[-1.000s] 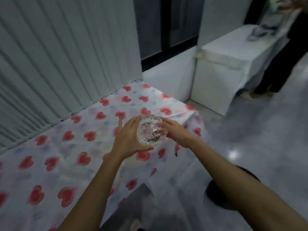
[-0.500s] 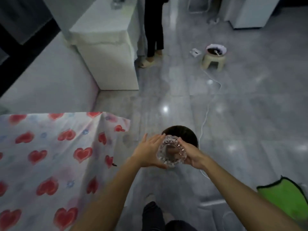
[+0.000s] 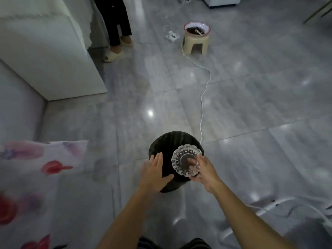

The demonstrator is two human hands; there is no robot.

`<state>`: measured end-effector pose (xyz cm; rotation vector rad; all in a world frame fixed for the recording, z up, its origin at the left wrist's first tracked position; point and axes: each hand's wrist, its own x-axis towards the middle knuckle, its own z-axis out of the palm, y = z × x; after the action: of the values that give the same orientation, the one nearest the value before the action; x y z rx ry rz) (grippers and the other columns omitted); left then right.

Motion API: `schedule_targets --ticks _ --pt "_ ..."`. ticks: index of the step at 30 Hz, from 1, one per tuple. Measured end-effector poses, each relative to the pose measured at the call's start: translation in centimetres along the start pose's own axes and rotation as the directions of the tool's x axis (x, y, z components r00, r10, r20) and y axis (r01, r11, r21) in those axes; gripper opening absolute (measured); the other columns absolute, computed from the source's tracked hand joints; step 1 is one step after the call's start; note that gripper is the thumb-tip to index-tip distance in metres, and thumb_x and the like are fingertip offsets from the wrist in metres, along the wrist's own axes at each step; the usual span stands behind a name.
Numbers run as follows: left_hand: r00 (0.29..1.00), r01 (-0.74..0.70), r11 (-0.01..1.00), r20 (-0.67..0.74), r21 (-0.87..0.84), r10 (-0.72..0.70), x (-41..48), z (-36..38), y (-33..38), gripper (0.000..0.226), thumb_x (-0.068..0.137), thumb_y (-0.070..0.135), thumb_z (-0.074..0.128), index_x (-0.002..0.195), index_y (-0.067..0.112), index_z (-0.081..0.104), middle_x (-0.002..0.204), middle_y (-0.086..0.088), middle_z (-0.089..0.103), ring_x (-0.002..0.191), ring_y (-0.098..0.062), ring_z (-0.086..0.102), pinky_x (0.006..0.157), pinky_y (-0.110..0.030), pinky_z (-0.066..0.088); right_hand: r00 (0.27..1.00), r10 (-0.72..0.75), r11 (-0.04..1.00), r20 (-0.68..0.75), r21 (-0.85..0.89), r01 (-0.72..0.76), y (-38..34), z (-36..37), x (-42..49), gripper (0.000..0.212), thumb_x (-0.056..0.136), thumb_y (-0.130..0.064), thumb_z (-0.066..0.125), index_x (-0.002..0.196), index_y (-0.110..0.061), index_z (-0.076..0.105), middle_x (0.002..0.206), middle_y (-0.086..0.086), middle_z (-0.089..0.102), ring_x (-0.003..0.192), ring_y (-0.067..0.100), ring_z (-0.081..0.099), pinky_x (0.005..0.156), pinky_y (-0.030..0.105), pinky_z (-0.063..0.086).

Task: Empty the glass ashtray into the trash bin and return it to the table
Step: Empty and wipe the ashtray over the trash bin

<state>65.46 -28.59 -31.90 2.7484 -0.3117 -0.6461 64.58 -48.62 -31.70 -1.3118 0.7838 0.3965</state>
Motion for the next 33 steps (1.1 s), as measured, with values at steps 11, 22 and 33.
schedule_targets --ticks 11,22,33 --pt "0.901 0.216 0.952 -0.333 -0.216 -0.279 13.9 19.7 -6.9 0.081 0.093 0.047 0.043 0.151 0.009 0.002 0.161 -0.014 -0.007 0.148 -0.033 -0.001 0.116 -0.057 0.010 0.660 -0.730 0.206 0.177 -0.864 0.459 9.3 -2.9 21.3 0.050 0.088 0.000 0.053 0.133 -0.022 0.054 0.113 0.012 0.067 0.100 0.033 0.060 0.081 0.043 0.054" --pt "0.660 -0.049 0.483 -0.391 -0.875 -0.642 16.1 18.9 -3.6 0.078 0.081 -0.027 0.036 0.147 0.014 0.030 0.160 -0.001 0.016 0.146 -0.020 0.019 0.106 -0.018 0.020 0.080 -0.438 -0.854 0.895 -0.443 0.273 11.2 -5.4 18.9 0.031 0.085 -0.006 0.054 0.106 -0.019 0.073 0.094 -0.004 0.075 0.068 0.020 0.062 0.052 0.026 0.047" --pt "0.650 0.077 0.590 -0.408 -0.804 -0.641 17.5 18.8 -3.0 0.078 0.080 -0.024 0.043 0.148 0.010 0.026 0.161 -0.002 0.012 0.148 -0.034 0.006 0.116 -0.061 0.013 0.035 -0.549 -0.809 0.835 -0.541 0.231 11.6 -5.7 16.0 0.027 0.088 -0.002 0.051 0.094 -0.013 0.075 0.081 0.002 0.072 0.061 0.020 0.060 0.049 0.027 0.050"
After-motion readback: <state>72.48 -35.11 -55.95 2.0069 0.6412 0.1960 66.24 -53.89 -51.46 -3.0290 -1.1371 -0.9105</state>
